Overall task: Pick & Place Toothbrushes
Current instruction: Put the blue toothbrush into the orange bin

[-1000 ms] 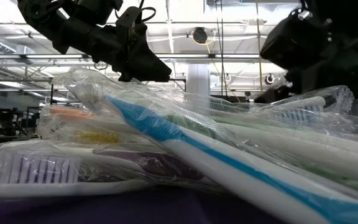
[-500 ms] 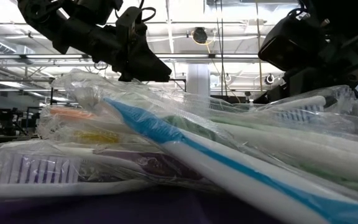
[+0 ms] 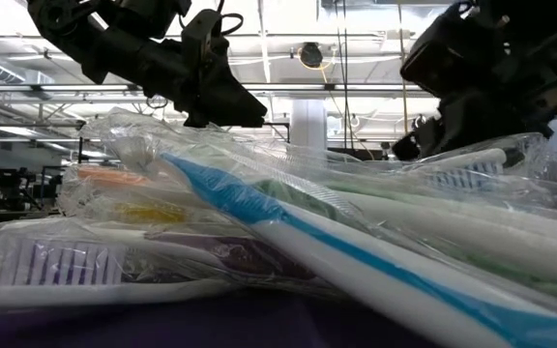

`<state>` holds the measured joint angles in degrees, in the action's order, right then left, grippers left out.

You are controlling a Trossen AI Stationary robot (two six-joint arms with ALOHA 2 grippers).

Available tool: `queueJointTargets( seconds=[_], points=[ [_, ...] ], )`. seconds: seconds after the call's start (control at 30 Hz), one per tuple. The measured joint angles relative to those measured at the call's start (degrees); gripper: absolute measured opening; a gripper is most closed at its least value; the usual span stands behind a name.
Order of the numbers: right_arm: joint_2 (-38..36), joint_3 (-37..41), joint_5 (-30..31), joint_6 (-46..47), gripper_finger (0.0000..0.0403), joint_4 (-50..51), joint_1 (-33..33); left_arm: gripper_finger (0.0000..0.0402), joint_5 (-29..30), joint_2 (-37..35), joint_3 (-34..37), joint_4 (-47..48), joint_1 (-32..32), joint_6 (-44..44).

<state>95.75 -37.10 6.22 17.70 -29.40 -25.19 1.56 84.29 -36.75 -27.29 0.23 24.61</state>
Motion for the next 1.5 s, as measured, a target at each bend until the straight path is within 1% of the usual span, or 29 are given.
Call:
queueJointTargets(
  seconds=[0.1,0.2,0.3,0.4,0.5,0.73,0.87,1.07,1.2,1.3,1.5],
  points=[
    [-3.1,0.0,0.7,-1.4,0.0001,1.2,0.4,0.0081,-0.1,0.0,0.0,0.0,0.0,0.4],
    [-6.6,0.0,3.0,-2.8,0.0001,4.3,0.5,0.0081,-0.1,0.0,0.0,-0.6,-0.4,3.5],
    [-9.6,0.0,4.7,-3.9,0.0001,6.1,0.8,0.0081,-2.2,0.0,0.0,-2.6,-0.7,5.5],
    [-12.0,0.0,5.9,-5.1,0.0001,6.5,1.4,0.0081,-6.2,0.0,0.0,-5.4,-0.9,5.6],
    [-14.1,0.0,6.0,-6.6,0.0001,7.0,2.1,0.0081,-8.4,0.0,0.0,-6.9,-1.6,5.2],
    [-17.7,0.0,6.0,-8.4,0.0001,7.0,4.3,0.0085,-9.1,0.0,0.0,-7.0,-3.9,2.8],
    [-18.5,-0.1,5.7,-9.5,0.0001,7.4,5.2,0.0105,-9.2,0.0,0.0,-6.9,-5.1,2.6],
    [-18.5,-1.0,5.7,-10.4,0.0000,8.2,6.2,0.0164,-9.3,0.0,0.0,-6.8,-6.0,2.6],
    [-18.5,-1.1,5.7,-11.5,0.0000,7.8,6.8,0.0194,-9.3,0.0,0.0,-6.8,-6.1,2.6],
    [-18.5,-2.1,5.7,-12.5,0.0000,9.0,7.5,0.0203,-9.3,0.0,0.0,-6.8,-6.1,2.8],
    [-18.5,-4.0,5.7,-15.9,0.0000,9.6,9.1,0.0197,-9.8,0.0,0.0,-6.7,-6.6,3.2]
  ],
)
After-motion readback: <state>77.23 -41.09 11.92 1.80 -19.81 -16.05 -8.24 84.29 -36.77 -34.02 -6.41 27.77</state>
